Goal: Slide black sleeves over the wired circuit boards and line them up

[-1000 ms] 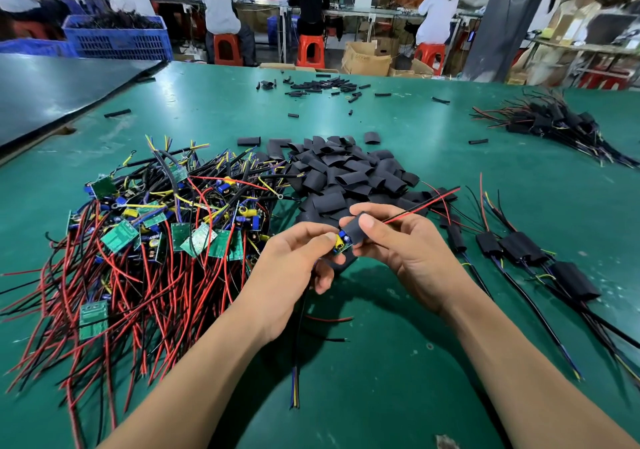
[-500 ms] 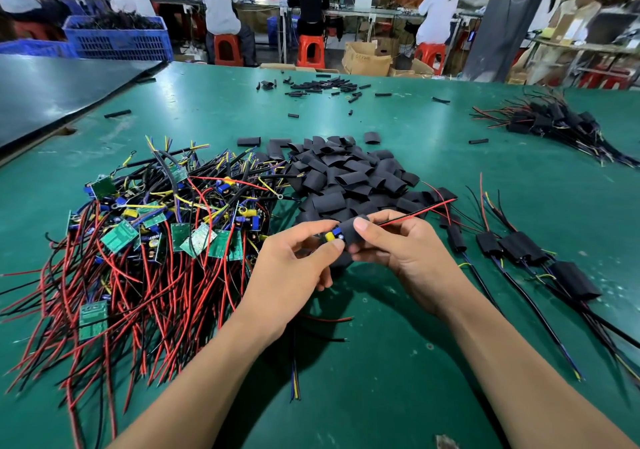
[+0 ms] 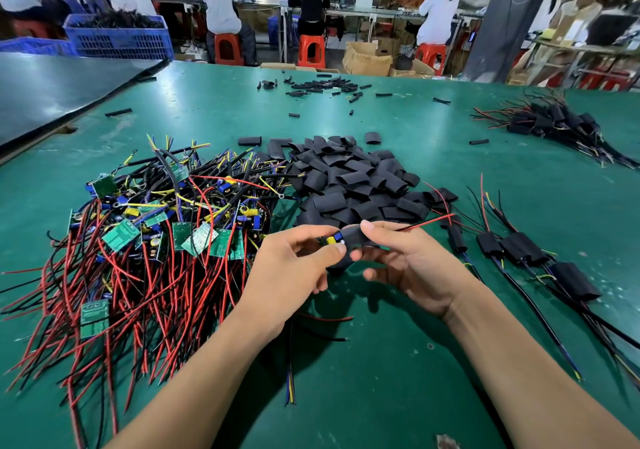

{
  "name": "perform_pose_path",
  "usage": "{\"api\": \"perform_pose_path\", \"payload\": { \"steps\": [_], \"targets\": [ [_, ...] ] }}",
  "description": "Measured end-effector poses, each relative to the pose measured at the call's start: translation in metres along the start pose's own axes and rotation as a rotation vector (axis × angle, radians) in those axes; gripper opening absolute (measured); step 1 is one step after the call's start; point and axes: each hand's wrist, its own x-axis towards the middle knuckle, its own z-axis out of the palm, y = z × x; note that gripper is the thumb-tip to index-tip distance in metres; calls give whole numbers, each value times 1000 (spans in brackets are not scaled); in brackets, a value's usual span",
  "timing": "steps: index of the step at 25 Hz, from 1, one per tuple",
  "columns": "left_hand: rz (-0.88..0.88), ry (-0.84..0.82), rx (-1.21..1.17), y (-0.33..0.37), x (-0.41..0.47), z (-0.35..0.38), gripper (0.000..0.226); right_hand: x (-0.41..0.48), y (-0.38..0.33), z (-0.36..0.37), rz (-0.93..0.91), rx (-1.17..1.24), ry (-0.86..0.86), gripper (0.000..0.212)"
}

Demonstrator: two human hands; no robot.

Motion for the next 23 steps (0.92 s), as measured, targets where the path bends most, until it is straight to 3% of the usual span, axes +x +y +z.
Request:
{"api": "perform_pose_path", "payload": {
  "steps": [3,7,11,14,23],
  "targets": [
    [6,22,53,0,0,0,13,2,2,0,-27,-31,11,16],
    [-44,-20,-44,3,0,2,14,5,4,3,-113,-54,73,10],
    [-113,-90,-192,5,1,0,10,6,5,3,-195,-27,140,27],
    [-224,-144,-317,7,1,-1,9,5,3,3,-243,-11,100,36],
    [-376,-235,-447,15,-2,-2,15,5,-1,4,-232,31,63,40]
  ]
}}
